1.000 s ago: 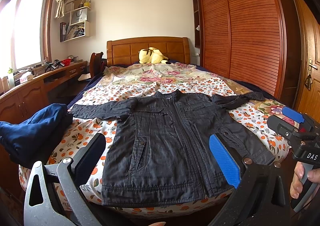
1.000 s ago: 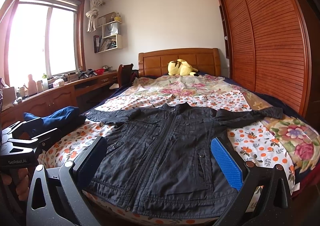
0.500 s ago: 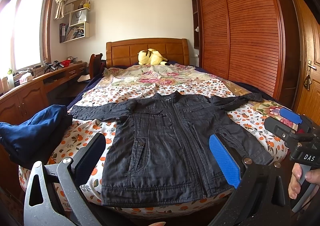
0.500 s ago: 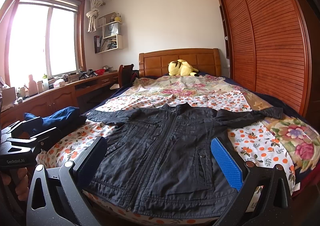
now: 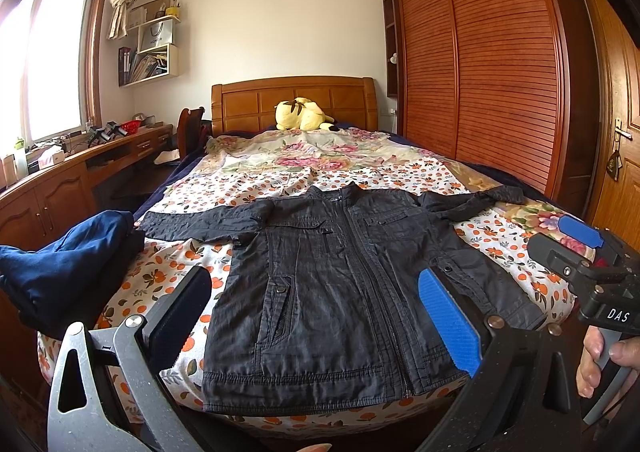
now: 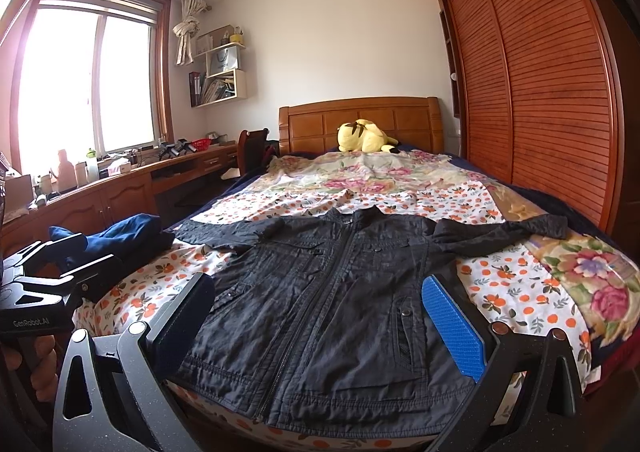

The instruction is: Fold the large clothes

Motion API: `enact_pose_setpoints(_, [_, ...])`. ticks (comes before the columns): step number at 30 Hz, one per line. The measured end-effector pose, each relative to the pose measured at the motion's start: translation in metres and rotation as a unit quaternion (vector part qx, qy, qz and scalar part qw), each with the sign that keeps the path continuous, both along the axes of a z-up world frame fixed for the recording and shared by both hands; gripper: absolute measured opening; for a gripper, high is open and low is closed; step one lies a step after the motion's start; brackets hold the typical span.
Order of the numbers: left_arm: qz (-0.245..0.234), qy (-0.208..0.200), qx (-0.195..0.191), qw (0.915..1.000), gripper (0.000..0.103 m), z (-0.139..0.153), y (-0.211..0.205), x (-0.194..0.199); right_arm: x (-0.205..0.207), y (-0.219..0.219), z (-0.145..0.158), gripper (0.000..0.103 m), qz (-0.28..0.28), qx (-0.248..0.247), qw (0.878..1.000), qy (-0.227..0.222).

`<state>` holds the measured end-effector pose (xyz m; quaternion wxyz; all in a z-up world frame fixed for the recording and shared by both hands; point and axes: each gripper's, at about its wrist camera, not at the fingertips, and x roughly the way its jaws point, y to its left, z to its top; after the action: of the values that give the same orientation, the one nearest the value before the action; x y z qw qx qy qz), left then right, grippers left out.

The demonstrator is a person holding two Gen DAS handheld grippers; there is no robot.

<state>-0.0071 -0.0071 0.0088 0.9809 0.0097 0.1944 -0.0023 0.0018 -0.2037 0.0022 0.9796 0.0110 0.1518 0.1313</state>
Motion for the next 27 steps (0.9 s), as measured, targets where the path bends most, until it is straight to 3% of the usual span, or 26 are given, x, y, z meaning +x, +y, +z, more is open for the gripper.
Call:
enact_pose_setpoints(14, [0.001,0.010,-0.001,1.0000,0.103,-0.006,0.003,0.005,0.006,0.002,-0.006,0.103,0.005,0.003,1.000,0.008])
enact_pose_setpoints(27, [0.020,0.056,-0.005,0.9982,0.103,-0.050,0.034,0.047,0.054,0.007,-0.037,0.103,0.012,-0.013,0.999,0.038])
